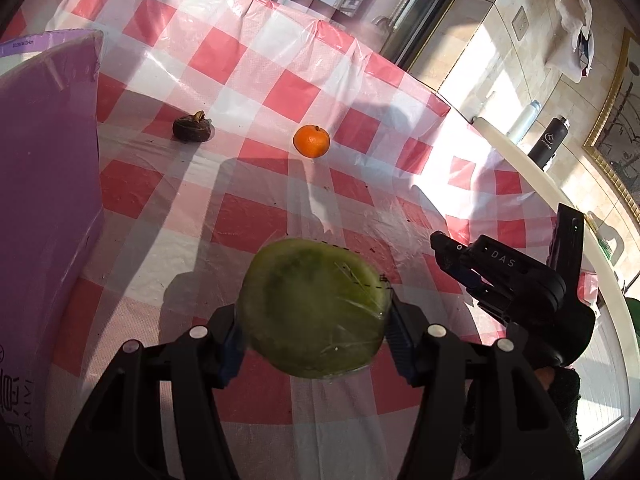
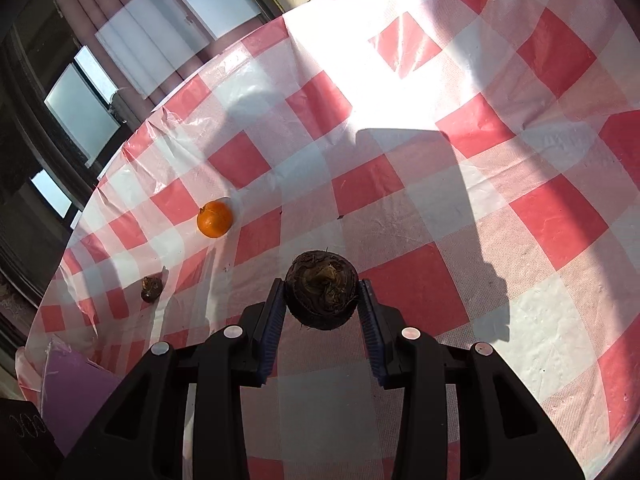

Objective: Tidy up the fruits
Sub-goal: 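Carry the pomelo half and brown fruit over the white box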

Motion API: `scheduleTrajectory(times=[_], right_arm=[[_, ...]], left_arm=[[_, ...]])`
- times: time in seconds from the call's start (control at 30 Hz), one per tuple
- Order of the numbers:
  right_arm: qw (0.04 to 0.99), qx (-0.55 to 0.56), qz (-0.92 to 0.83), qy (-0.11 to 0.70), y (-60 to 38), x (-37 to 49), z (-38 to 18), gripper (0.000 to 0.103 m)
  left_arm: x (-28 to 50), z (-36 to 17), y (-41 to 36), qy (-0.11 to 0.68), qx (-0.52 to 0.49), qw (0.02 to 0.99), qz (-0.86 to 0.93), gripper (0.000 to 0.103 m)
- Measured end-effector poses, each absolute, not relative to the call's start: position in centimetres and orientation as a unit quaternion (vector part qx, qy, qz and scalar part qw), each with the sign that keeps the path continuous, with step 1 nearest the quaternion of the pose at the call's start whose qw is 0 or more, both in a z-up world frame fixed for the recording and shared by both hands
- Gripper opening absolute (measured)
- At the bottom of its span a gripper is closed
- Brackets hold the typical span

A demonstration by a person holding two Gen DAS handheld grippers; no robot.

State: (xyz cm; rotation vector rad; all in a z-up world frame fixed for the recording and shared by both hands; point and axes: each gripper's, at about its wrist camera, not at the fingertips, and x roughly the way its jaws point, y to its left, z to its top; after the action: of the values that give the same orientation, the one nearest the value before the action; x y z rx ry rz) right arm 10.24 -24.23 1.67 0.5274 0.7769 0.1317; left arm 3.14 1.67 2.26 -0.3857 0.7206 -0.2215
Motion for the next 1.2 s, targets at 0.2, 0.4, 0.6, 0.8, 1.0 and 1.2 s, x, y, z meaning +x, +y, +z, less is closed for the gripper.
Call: scheduleTrajectory(times=[0.2, 0.4, 0.6, 0.8, 1.0, 1.2], right_arm=[[0.897, 0.270, 0.062, 0.344, -22.3, -0.2, 2.5, 0.037], [0.900, 0.280, 0.083, 0.324, -22.7, -5.8, 4.1, 0.037], [0.910, 0.274, 0.108, 0.291, -22.1, -8.0, 7.5, 0.037], [0.927, 0.219, 0.155, 0.263, -17.8, -9.7, 11.2, 0.037], [0.930, 0.156, 0.210, 0.257, -11.1, -10.6, 13.0, 0.037], [0.924, 0.102, 0.266, 0.257, -4.4, -11.0, 13.7, 0.037]], left_arm=[[-3.0, 2.7, 1.6, 0.341, -0.155, 0.920, -0.111, 0.059], [-8.8, 4.6, 1.5, 0.312, -0.122, 0.934, -0.121, 0.059], [-13.0, 9.1, 1.4, 0.253, -0.096, 0.953, -0.136, 0.059], [-15.3, 13.4, 4.6, 0.192, -0.107, 0.971, -0.096, 0.059], [-15.4, 15.2, 9.5, 0.196, -0.087, 0.976, -0.022, 0.059], [-15.1, 14.8, 15.3, 0.234, -0.075, 0.968, 0.046, 0.059]])
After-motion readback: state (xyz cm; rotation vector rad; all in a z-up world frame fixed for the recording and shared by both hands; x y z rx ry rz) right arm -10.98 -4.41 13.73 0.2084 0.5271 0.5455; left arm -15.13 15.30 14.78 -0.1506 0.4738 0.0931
